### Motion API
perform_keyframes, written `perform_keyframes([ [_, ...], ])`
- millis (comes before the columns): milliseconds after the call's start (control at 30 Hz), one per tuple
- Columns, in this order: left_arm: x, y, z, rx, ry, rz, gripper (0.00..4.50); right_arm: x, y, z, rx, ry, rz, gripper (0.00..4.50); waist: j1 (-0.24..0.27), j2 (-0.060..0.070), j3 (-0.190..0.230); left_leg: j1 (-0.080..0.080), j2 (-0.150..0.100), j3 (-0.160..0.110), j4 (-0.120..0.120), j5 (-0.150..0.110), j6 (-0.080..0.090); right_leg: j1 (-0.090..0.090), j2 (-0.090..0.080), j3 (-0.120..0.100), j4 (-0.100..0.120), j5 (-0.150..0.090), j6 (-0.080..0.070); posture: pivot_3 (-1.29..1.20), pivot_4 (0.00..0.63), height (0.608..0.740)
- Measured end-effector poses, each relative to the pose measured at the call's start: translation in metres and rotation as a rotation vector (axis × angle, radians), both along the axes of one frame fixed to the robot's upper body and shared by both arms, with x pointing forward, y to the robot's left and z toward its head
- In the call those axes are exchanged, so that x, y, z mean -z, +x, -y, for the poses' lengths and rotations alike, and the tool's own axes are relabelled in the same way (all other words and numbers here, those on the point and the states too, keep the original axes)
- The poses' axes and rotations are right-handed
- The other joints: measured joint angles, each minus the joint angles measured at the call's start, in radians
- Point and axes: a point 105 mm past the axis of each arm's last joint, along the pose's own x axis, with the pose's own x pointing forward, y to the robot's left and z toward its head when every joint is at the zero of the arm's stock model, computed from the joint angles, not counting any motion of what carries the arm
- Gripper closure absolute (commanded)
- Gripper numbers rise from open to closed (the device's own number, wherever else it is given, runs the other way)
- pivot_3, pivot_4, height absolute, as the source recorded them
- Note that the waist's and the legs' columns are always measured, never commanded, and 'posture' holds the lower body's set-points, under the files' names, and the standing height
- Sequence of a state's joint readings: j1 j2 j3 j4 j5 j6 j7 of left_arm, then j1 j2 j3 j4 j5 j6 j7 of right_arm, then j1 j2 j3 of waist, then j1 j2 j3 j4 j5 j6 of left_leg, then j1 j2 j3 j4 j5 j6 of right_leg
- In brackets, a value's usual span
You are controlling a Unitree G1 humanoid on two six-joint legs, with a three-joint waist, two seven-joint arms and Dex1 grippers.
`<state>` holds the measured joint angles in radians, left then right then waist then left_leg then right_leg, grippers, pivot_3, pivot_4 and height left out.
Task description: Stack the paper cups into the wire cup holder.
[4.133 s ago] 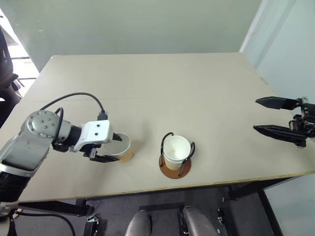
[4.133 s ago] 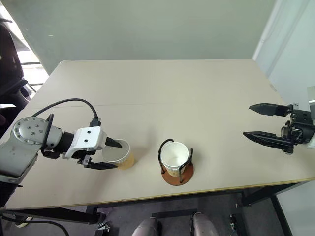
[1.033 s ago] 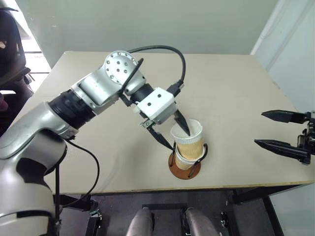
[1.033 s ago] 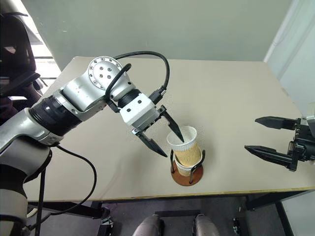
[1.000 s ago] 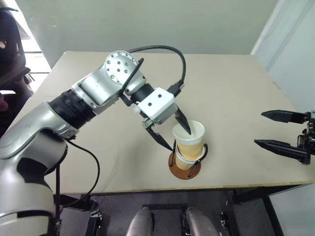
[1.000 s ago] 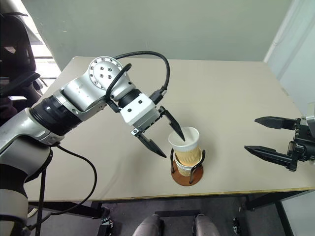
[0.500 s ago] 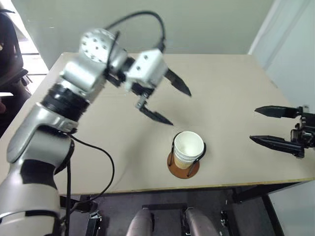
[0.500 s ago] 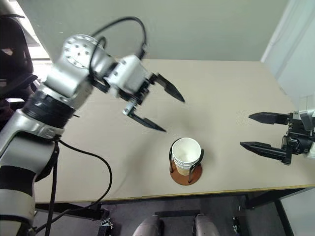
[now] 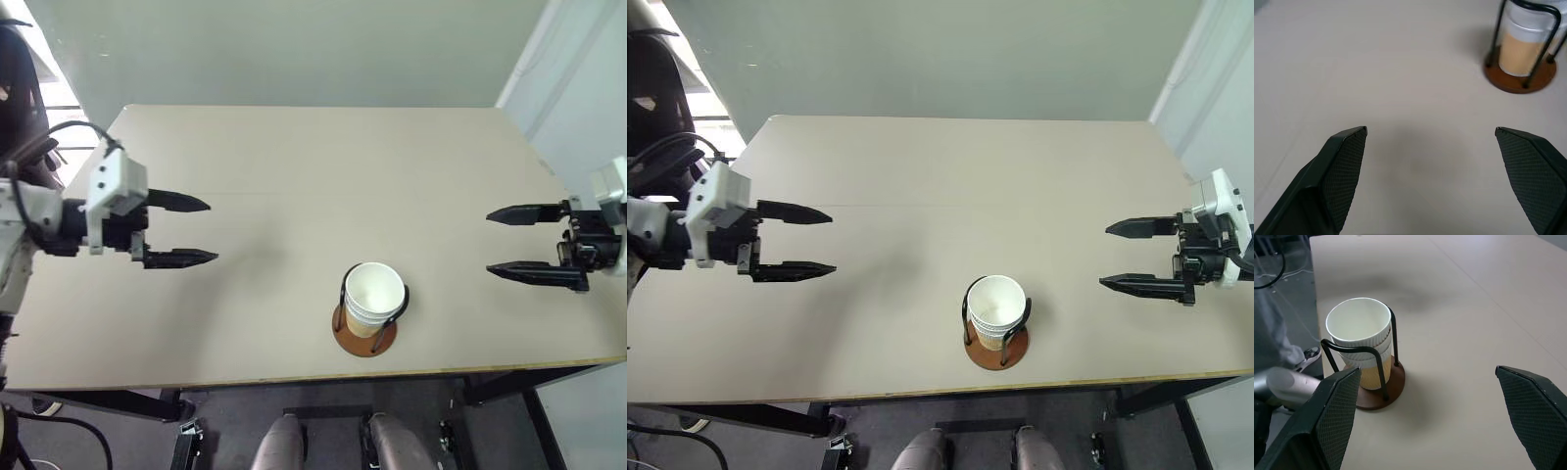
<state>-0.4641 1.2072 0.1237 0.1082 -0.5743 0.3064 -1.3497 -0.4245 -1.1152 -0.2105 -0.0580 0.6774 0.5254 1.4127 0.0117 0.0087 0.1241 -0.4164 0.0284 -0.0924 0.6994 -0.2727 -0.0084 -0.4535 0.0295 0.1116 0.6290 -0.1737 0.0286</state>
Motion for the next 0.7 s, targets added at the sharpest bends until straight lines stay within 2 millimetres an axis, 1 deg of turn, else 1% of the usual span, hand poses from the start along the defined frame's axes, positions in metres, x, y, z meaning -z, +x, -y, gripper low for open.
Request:
perform_keyframes([
  [100, 0.006, -0.009, -0.016, -0.082, -0.043, -0.027, 0.01, 0.001, 0.008, 0.000, -0.014, 0.000, -0.005, 0.00, -0.010, 0.000, 0.000, 0.000, 0.001, 0.001, -0.001, 0.000, 0.000, -0.002, 0.000, 0.000, 0.001, 0.003, -0.004, 0.00, 0.150, 0.740],
  [167, 0.004, -0.009, -0.022, -0.122, -0.057, -0.015, 0.01, 0.000, 0.012, -0.002, -0.028, -0.003, 0.002, 0.00, -0.014, 0.000, 0.000, 0.000, 0.001, 0.000, -0.001, 0.000, 0.000, -0.002, 0.001, 0.000, 0.002, 0.004, -0.007, 0.00, 0.150, 0.740],
  [267, 0.001, -0.009, -0.019, -0.132, -0.069, 0.011, 0.01, 0.002, 0.017, -0.008, -0.059, -0.013, 0.003, 0.00, -0.013, 0.000, 0.000, 0.002, 0.001, 0.000, -0.001, 0.001, -0.001, -0.002, 0.001, 0.000, 0.003, 0.006, -0.010, 0.00, 0.150, 0.740],
  [433, 0.009, -0.012, -0.019, -0.143, -0.079, -0.010, 0.01, 0.001, 0.019, -0.007, -0.069, -0.015, 0.001, 0.00, -0.015, 0.000, 0.000, 0.002, 0.001, 0.000, -0.001, 0.002, -0.002, -0.003, 0.001, 0.001, 0.005, 0.007, -0.011, 0.00, 0.150, 0.740],
  [567, 0.010, -0.010, -0.022, -0.169, -0.087, -0.002, 0.01, 0.000, 0.021, -0.005, -0.066, -0.015, 0.003, 0.00, -0.016, 0.000, 0.000, 0.002, 0.001, 0.000, -0.002, 0.002, -0.002, -0.003, 0.002, 0.001, 0.005, 0.007, -0.011, 0.00, 0.150, 0.740],
  [700, 0.010, -0.010, -0.016, -0.163, -0.086, 0.009, 0.01, 0.003, 0.023, -0.009, -0.077, -0.013, -0.004, 0.00, -0.017, 0.000, 0.000, 0.002, 0.001, 0.000, -0.002, 0.002, -0.002, -0.004, 0.002, 0.001, 0.004, 0.007, -0.011, 0.00, 0.150, 0.740],
])
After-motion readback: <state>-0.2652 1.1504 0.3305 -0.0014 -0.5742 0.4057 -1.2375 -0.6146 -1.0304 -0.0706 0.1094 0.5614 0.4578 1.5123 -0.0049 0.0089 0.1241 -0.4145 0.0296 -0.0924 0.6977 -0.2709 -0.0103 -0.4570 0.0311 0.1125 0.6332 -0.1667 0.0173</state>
